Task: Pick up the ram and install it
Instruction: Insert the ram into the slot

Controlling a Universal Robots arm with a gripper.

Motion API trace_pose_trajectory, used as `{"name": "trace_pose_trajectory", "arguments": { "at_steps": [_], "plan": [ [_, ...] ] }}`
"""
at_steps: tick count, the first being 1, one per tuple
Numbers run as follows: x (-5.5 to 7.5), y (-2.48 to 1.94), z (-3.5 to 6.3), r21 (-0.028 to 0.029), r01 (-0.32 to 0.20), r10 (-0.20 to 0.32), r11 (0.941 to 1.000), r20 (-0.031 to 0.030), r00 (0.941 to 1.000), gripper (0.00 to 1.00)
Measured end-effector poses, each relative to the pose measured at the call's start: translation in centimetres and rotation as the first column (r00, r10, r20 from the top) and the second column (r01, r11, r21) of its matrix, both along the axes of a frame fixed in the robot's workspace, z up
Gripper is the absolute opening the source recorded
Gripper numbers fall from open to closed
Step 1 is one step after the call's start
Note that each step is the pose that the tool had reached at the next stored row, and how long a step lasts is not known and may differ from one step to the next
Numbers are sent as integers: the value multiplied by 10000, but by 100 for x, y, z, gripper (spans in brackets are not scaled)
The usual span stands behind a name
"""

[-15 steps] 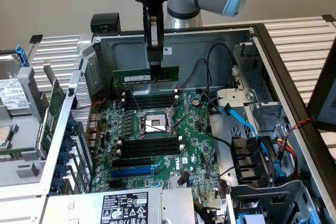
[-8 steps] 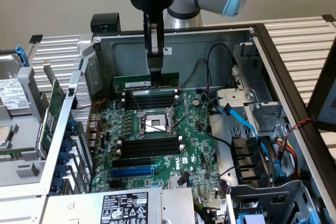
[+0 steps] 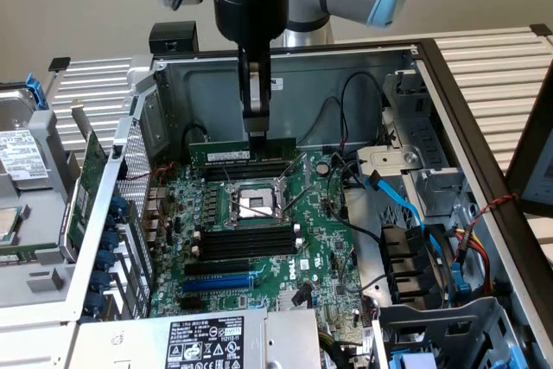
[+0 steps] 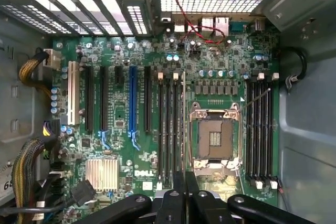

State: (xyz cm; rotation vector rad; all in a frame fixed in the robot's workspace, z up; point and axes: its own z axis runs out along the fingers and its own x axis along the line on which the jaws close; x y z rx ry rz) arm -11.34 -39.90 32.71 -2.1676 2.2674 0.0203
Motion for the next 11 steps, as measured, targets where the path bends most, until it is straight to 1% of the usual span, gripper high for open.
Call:
{"name": "trace_pose_trajectory", "arguments": {
  "at_steps": [2, 6, 8, 9, 11],
  "plan": [
    [0, -4, -36, 17, 123, -123, 9999, -1, 9999, 12],
    [0, -20, -108, 51, 148, -148, 9999, -2, 9999, 12],
    [-1, -41, -142, 70, 149, -149, 9999, -4, 9999, 12],
    [-3, -52, -155, 81, 148, -148, 9999, 10, 9999, 12],
    [-10, -65, -180, 94, 149, -150, 9998, 74, 9999, 12]
  ]
}}
